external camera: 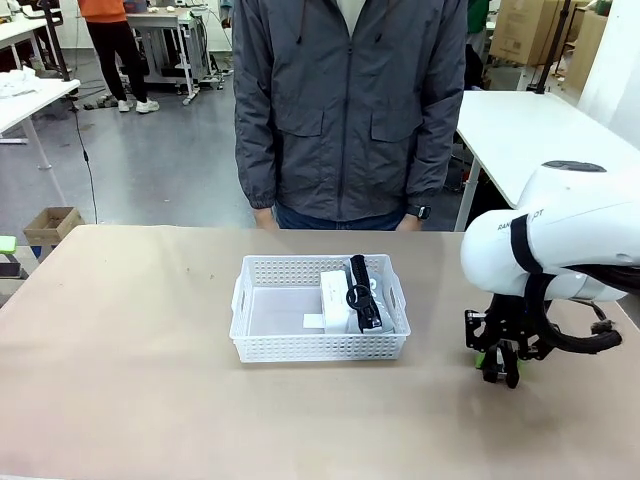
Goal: Efficiently arrange items inside the basket to fit them all.
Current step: Pick up the Stapler and place it inside the Organizing basket.
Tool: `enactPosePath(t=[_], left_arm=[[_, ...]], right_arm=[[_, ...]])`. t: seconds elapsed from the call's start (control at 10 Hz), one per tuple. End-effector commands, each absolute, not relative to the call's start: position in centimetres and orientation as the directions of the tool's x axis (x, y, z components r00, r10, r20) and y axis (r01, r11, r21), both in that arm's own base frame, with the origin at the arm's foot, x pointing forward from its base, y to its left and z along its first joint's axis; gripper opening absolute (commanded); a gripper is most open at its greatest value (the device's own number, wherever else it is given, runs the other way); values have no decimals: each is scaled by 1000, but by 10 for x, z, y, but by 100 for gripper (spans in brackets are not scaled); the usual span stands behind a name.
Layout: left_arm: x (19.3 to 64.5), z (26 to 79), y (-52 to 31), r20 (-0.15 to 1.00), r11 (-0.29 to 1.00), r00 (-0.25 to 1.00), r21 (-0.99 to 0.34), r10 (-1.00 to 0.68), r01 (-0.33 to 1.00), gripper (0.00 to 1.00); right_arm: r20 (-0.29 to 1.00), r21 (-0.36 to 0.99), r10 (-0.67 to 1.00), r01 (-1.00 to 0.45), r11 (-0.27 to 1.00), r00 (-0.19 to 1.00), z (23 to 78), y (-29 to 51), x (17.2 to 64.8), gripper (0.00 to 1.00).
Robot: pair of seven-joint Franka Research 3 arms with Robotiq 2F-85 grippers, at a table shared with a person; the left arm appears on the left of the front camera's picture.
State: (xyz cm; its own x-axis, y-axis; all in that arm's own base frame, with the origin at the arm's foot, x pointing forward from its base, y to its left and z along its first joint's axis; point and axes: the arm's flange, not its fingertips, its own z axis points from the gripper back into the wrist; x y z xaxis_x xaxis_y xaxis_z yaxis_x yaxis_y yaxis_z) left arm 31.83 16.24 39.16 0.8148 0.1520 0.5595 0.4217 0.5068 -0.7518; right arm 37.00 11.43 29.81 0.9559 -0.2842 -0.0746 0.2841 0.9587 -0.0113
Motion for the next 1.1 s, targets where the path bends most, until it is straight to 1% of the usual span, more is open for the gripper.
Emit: enactPosePath(t=[0.0, 0.1, 0.2, 0.5, 0.6, 0.7, 0.8, 0.9, 1.0], left_arm=[[316, 395, 162, 549, 497, 821, -762, 157, 415, 100], [316, 395, 162, 549, 497, 821, -762, 157, 415, 100], [316, 395, 162, 549, 497, 821, -762, 157, 415, 100], [316, 395, 162, 549, 497, 821, -762, 157, 415, 100], [316, 395, 162, 549, 497, 821, -762, 157, 415, 100], [316, 395, 162, 549, 497, 821, -762, 157, 415, 100], [316, 395, 162, 549, 497, 821, -762, 157, 415, 100], [316, 395, 162, 549, 497, 821, -762, 157, 415, 100], [316, 395, 162, 549, 497, 821, -762, 157, 415, 100]], right_arm=[[-55, -52, -269, 266, 963, 962, 291, 111, 374, 13], [-55, -53, -268, 265, 963, 962, 291, 111, 374, 4], [-57, -53, -269, 266, 962, 961, 291, 111, 374, 0], [-57, -69, -263, 259, 964, 963, 293, 109, 373, 0], [-49, -63, -231, 228, 972, 972, 307, 103, 369, 0], [-55, -35, -149, 147, 989, 987, 330, 98, 359, 0], [-21, 8, -22, 22, 1000, 1000, 358, 96, 342, 0], [34, 47, 127, -129, 991, 991, 382, 96, 324, 0], [97, 91, 299, -308, 947, 949, 399, 96, 306, 0]])
